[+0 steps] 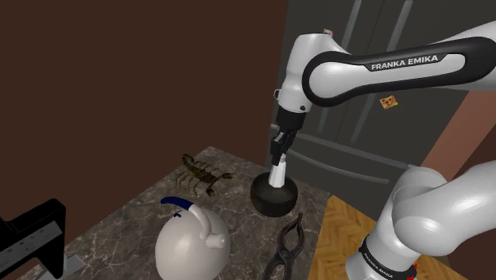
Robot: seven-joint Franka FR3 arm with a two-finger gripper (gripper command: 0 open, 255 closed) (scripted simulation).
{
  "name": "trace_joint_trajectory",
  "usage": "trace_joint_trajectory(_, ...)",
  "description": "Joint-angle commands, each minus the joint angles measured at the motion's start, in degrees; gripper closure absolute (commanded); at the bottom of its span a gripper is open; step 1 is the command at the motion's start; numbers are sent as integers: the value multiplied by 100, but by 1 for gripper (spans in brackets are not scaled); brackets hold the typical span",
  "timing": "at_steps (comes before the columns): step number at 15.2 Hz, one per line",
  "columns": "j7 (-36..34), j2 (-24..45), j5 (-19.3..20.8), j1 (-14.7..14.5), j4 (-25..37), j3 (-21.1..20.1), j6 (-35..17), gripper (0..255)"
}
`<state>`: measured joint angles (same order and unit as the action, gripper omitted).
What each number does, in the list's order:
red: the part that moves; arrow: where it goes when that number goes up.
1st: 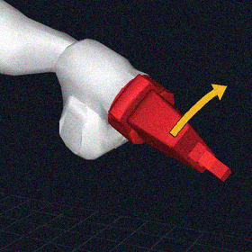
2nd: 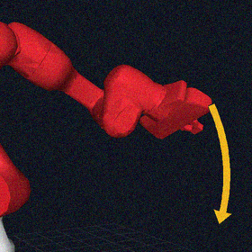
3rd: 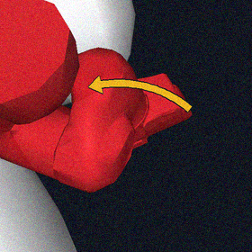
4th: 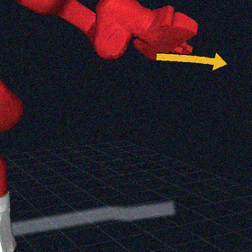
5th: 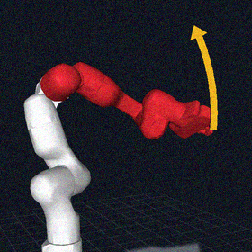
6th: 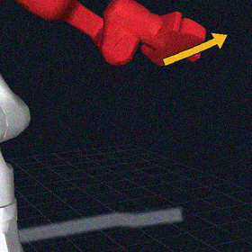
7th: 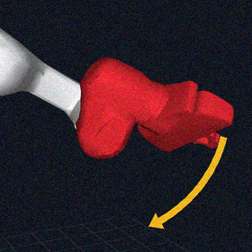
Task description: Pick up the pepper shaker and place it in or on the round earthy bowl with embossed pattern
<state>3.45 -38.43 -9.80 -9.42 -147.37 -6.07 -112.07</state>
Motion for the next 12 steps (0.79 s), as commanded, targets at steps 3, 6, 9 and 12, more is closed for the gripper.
trace_joint_trajectory(3,27,44,-29,-10,-241,-19,-288,255)
trace_joint_trajectory(6,27,44,-29,-10,-241,-19,-288,255)
trace_joint_trajectory(9,27,44,-29,-10,-241,-19,-288,255)
trace_joint_trajectory(12,27,44,-29,-10,-241,-19,-287,0)
